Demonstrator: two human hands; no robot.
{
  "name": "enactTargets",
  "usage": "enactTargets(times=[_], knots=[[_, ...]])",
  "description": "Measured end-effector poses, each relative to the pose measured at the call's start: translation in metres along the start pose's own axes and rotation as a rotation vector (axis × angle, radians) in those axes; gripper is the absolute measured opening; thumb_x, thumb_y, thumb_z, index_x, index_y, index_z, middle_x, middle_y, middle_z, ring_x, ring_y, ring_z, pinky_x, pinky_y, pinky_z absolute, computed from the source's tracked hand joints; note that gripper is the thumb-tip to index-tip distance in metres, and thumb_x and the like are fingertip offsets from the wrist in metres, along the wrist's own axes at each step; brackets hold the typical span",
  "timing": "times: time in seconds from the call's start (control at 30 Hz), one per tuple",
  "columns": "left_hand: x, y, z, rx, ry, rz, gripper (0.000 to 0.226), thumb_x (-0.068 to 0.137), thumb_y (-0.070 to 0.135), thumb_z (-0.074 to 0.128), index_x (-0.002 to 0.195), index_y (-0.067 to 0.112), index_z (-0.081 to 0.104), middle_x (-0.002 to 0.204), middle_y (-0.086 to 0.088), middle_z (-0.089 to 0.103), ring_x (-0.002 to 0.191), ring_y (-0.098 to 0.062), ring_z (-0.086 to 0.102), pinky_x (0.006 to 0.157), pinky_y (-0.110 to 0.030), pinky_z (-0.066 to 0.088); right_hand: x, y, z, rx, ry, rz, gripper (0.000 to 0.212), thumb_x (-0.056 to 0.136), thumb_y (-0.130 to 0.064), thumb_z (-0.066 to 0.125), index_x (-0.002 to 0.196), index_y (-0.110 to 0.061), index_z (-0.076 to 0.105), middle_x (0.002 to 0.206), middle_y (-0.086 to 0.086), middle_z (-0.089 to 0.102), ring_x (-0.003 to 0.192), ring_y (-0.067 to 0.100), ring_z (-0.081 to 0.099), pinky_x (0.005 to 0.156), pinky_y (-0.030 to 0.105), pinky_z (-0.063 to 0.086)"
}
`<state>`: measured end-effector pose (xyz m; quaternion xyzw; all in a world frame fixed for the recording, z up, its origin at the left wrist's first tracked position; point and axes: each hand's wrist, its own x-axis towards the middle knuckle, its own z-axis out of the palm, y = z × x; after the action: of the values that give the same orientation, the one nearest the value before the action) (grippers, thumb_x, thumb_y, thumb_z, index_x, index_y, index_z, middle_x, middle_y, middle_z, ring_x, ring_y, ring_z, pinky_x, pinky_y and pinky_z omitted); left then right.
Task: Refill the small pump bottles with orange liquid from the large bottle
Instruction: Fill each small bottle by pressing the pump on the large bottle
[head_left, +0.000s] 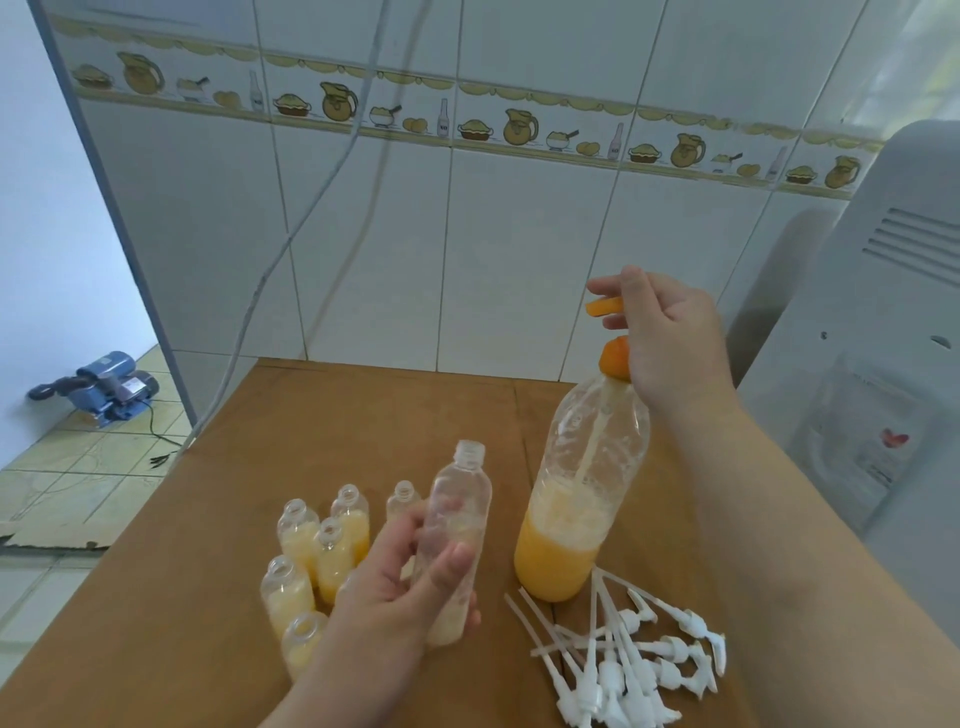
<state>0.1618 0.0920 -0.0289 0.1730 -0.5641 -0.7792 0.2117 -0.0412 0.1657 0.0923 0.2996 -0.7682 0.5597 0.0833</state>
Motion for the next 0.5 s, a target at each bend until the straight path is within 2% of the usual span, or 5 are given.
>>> enactTargets(times=[0.13,0.2,0.3,0.37,0.5], knots=[[0.009,0.024,0.001,-0.013,0.15,0.09,0.052,0.058,0.041,0.075,0.103,0.018,0.063,0.08,-0.004,0.07,0.065,-0.02,0.06,0.064,-0.035,0.052,0.016,-0.02,-0.017,-0.083,-0.129,0.109,0.036,0.099,-0.044,0.035,0.103,-0.025,0.065,0.093,-0.002,0.071,0.089,0.018,0.063,0.075,0.028,0.048],[0.018,0.04,0.003,0.002,0.18,0.131,0.047,0.061,0.04,0.07,0.103,0.019,0.061,0.086,-0.002,0.07,0.068,-0.02,0.058,0.066,-0.034,0.052,0.029,-0.031,-0.025,-0.113,-0.171,0.174,0.039,0.099,-0.045,0.031,0.112,-0.023,0.061,0.089,-0.003,0.072,0.091,0.014,0.062,0.085,0.034,0.048],[0.033,0.062,0.012,0.057,0.163,0.209,0.047,0.062,0.05,0.069,0.102,0.025,0.062,0.091,0.004,0.07,0.076,-0.019,0.06,0.071,-0.034,0.052,0.039,-0.042,-0.027,-0.192,-0.322,0.297,0.041,0.099,-0.044,0.033,0.106,-0.016,0.063,0.089,0.003,0.071,0.093,0.023,0.063,0.088,0.039,0.05],[0.045,0.069,0.017,0.081,0.139,0.226,0.042,0.068,0.05,0.068,0.103,0.027,0.062,0.096,-0.001,0.068,0.078,-0.019,0.058,0.077,-0.036,0.051,0.038,-0.042,-0.023,-0.274,-0.428,0.349,0.045,0.1,-0.045,0.031,0.104,-0.013,0.063,0.091,0.007,0.069,0.092,0.026,0.063,0.087,0.04,0.05],[0.065,0.075,0.03,0.136,0.099,0.191,0.037,0.073,0.048,0.061,0.104,0.027,0.062,0.1,-0.003,0.066,0.083,-0.02,0.058,0.081,-0.036,0.051,0.034,-0.035,-0.014,-0.293,-0.449,0.433,0.042,0.099,-0.046,0.032,0.093,-0.016,0.061,0.088,0.006,0.068,0.097,0.03,0.059,0.09,0.045,0.049]])
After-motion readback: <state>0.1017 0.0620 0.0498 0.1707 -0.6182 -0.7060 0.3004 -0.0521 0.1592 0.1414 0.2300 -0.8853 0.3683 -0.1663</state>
